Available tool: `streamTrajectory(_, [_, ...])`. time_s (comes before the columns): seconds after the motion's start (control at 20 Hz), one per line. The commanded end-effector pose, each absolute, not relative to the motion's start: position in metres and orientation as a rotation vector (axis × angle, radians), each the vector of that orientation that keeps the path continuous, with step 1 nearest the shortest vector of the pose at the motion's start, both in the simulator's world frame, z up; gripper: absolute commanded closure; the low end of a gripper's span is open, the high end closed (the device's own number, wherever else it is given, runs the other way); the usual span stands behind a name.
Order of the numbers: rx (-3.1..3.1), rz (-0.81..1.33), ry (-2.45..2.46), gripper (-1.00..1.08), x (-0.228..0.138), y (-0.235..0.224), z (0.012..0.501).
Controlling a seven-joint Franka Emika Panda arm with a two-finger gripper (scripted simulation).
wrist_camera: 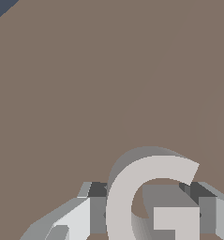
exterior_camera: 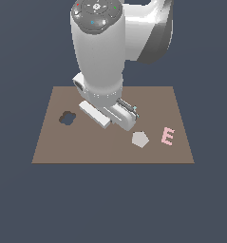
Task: Insert a designated object into the corresponding slot on a board.
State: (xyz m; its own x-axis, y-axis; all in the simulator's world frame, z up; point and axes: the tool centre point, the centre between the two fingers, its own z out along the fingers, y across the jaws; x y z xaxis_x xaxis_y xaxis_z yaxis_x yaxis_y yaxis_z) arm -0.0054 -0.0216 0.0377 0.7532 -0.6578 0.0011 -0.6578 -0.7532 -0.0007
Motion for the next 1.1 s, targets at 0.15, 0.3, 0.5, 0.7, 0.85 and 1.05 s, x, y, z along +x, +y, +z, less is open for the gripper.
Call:
streamTrajectory(0.15, [-2.742,-0.002,1.532,1.08,-0.029,-0.051,0.039])
streamTrajectory(0.3, [-2.626,-0.001,1.724,1.08,-0.043,-0.062,0.039])
streamTrajectory(0.5, [-2.48,-0.001,1.928,1.08,-0.061,-0.072,0.04])
streamTrajectory(0.7, [-2.354,0.0,2.08,1.08,-0.076,-0.078,0.04])
streamTrajectory(0.85, [-2.277,0.001,2.164,1.08,-0.085,-0.08,0.04])
streamTrajectory(1.05, [-2.199,0.001,2.243,1.08,-0.094,-0.081,0.04])
